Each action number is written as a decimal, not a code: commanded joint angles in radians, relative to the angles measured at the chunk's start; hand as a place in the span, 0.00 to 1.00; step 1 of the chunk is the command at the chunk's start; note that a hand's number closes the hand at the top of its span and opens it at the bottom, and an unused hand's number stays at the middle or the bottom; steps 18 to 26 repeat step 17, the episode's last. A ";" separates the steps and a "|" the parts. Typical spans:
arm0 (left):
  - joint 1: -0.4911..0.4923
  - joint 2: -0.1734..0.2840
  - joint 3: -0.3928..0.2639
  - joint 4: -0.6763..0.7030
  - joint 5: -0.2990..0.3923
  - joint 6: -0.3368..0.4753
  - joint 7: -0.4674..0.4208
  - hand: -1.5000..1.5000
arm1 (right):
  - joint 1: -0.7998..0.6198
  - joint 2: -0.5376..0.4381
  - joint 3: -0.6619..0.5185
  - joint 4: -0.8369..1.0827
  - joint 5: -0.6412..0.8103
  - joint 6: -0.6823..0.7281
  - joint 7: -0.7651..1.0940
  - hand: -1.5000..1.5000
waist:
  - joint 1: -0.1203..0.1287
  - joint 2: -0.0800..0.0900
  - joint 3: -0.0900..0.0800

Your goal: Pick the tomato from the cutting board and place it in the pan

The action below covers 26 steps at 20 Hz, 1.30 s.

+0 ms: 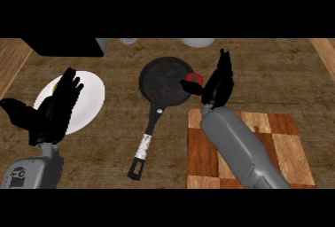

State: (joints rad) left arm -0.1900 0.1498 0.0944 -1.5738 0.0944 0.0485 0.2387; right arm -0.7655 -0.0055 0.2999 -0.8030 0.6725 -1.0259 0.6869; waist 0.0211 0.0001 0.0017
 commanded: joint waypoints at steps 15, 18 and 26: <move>0.003 0.008 0.041 -0.002 0.008 0.006 0.004 0.50 | 0.796 -0.050 0.284 -0.856 0.018 -0.066 -0.235 0.00 | -0.028 -0.002 -0.002; 0.005 -0.020 0.006 -0.020 -0.021 0.025 0.011 0.50 | 0.770 -0.028 0.235 -0.871 0.033 0.031 -0.203 0.00 | -0.024 -0.001 -0.002; 0.005 -0.020 0.006 -0.020 -0.021 0.025 0.011 0.50 | 0.770 -0.028 0.235 -0.871 0.033 0.031 -0.203 0.00 | -0.024 -0.001 -0.002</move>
